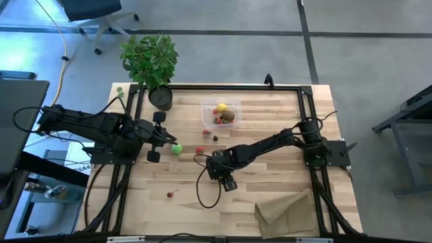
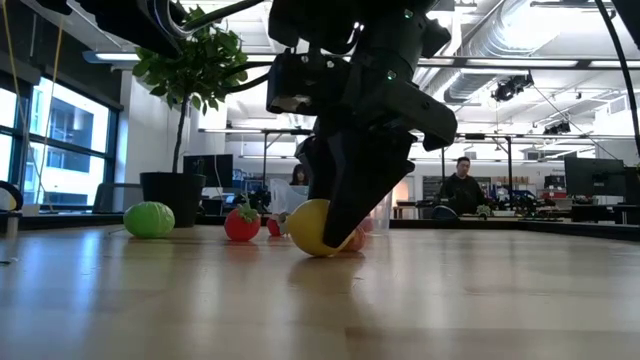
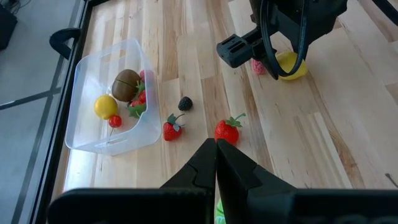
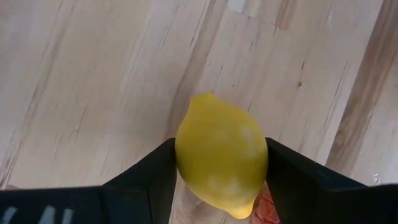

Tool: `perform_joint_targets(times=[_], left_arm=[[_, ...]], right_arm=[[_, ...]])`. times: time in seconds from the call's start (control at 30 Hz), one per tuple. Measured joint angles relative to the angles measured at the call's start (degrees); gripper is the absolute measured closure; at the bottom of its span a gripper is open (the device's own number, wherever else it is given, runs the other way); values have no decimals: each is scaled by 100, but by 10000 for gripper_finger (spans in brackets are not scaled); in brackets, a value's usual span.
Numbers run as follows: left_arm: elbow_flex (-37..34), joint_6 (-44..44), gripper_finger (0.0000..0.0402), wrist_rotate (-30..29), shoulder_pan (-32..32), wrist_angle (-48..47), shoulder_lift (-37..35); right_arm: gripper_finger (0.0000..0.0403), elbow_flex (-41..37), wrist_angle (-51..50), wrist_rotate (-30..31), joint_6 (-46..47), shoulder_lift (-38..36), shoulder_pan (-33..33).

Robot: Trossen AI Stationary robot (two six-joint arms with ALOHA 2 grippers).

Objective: Pick and placing Produce into tupperware
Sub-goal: Put the lemon into the transparent bin

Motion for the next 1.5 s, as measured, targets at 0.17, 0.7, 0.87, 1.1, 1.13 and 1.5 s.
perform_joint_targets(times=[0.17,0.7,0.87,1.1,1.13,1.5], left_arm=[[1,1,399,0,-1,0,0],[1,1,399,2,-1,-2,0],[-1,-1,399,0,0,1,-2],[1,1,399,0,-1,2,0],[1,-1,399,0,-1,-2,-2],[1,-1,399,2,-1,0,-2]], right_arm=[[212,9,15,-43,24,0,0],[215,617,-50,-400,299,-427,-164],[215,621,-70,15,580,-1071,-444],[215,621,-126,829,976,-2175,-1055],[215,622,-142,942,1042,-2321,-1156],[215,623,-499,1097,1399,-2765,-2514]])
